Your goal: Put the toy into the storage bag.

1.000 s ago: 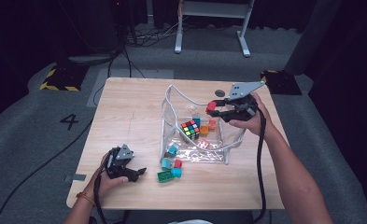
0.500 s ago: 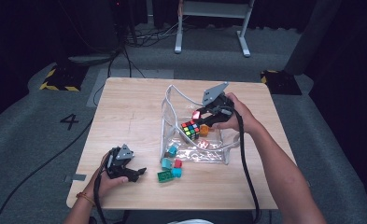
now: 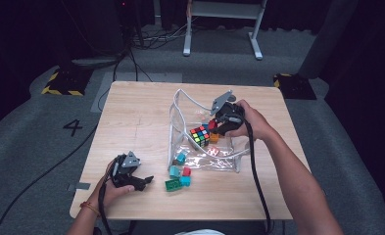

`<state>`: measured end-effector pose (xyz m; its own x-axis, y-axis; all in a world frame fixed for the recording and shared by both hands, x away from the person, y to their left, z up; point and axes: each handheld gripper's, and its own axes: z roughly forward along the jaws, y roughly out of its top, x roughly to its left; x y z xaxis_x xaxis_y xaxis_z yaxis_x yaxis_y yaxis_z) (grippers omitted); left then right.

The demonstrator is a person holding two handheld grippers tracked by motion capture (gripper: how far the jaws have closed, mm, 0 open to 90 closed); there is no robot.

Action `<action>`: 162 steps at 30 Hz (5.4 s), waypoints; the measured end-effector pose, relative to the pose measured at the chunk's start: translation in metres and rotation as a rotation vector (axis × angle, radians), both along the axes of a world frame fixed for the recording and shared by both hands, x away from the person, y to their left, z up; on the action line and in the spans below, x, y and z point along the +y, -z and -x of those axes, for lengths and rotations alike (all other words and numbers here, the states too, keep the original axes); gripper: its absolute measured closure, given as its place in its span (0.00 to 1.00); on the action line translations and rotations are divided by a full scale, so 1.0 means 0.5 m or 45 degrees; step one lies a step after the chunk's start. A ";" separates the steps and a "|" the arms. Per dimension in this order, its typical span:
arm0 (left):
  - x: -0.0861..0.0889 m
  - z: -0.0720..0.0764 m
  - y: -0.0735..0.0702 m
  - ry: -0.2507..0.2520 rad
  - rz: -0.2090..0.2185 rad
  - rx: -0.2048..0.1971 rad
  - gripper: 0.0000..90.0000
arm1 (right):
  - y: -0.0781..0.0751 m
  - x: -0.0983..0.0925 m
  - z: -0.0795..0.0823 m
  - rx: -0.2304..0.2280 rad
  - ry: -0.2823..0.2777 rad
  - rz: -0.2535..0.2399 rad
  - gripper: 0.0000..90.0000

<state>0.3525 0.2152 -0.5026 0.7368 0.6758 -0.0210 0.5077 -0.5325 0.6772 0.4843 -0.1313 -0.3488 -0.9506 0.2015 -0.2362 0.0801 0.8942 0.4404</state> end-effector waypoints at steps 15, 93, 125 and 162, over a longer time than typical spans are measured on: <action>0.000 0.000 0.000 0.000 0.000 0.000 0.14 | -0.029 -0.116 0.022 -0.022 0.101 -0.051 0.66; 0.000 0.000 0.000 -0.003 0.002 0.003 0.14 | 0.269 -0.085 0.286 0.157 -0.013 -0.555 0.48; 0.000 0.000 0.000 0.000 0.000 0.000 0.14 | 0.302 0.052 0.255 0.137 -0.067 -0.545 0.72; 0.000 0.000 0.000 0.001 0.001 0.003 0.15 | 0.257 -0.244 0.254 -0.004 0.212 -0.590 0.72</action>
